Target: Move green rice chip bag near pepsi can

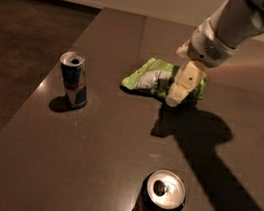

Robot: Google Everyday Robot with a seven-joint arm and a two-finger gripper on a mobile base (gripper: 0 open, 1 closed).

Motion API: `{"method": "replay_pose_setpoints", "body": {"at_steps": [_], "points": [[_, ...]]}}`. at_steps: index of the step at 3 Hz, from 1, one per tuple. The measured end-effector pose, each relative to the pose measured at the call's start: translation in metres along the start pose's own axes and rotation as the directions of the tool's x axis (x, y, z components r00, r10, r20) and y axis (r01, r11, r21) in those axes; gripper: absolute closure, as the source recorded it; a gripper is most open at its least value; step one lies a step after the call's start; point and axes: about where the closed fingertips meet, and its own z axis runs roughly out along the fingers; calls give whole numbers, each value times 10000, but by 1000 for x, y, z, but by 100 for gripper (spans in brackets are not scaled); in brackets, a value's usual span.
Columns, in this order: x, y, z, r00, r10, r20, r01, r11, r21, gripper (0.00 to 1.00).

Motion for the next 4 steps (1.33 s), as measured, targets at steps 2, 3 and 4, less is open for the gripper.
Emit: {"method": "replay_pose_setpoints", "body": {"at_steps": [2,3,4], "points": [[2,-27,27,9993,290,256,-297,9992,281,0],[4,-34,34,9998,201,57,-203,9990,401,17],[8,-37,36,9994,-13,-343,31,9986,525,40]]}}
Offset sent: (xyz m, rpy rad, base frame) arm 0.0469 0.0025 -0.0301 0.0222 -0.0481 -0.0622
